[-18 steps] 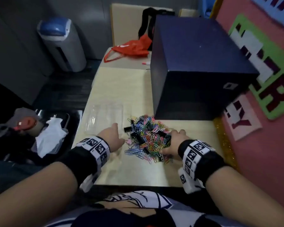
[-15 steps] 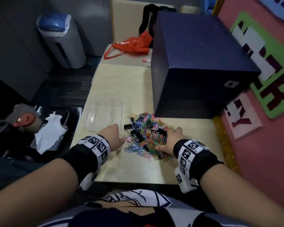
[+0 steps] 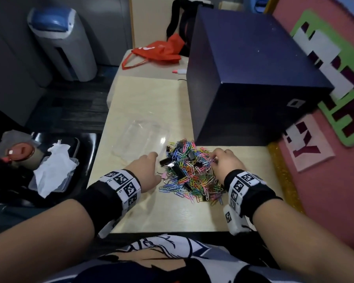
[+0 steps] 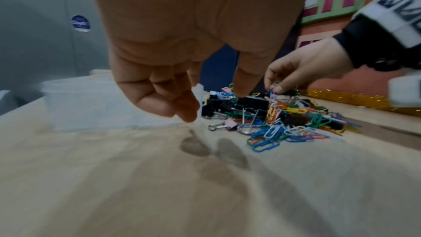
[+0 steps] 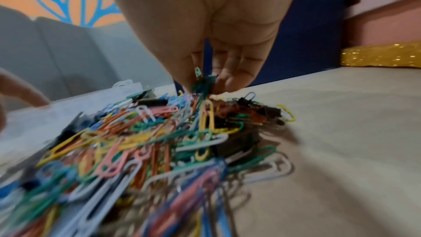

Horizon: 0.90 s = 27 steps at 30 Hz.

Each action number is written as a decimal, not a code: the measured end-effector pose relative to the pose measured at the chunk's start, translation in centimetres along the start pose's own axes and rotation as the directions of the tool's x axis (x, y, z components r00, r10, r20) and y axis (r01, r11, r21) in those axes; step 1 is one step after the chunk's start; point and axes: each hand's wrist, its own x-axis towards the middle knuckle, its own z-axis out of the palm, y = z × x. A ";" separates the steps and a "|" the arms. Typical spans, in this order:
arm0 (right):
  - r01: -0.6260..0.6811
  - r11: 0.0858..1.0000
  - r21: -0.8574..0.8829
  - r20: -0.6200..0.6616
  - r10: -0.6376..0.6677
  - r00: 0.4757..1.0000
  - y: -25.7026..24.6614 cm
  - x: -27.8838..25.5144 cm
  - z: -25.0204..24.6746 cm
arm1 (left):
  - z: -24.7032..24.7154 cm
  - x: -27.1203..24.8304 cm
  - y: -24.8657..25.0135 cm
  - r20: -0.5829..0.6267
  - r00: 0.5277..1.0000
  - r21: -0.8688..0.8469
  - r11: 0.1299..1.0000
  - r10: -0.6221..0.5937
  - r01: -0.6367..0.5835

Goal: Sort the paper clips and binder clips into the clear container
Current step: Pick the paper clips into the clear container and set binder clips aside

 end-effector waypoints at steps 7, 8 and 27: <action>-0.172 0.983 0.060 -0.080 0.176 0.981 2.1 1.2 -2.0 | -0.2 0.2 4.4 -0.035 0.943 0.140 0.936 0.330 -0.322; -0.185 0.981 0.064 -0.092 0.190 0.977 2.3 1.0 -2.1 | 0.0 0.3 5.3 0.003 0.917 0.193 0.899 0.400 -0.393; 0.208 0.971 -0.118 0.315 -0.162 0.935 1.9 1.6 -1.1 | 2.4 3.4 11.1 0.111 0.854 0.379 0.773 0.508 -0.509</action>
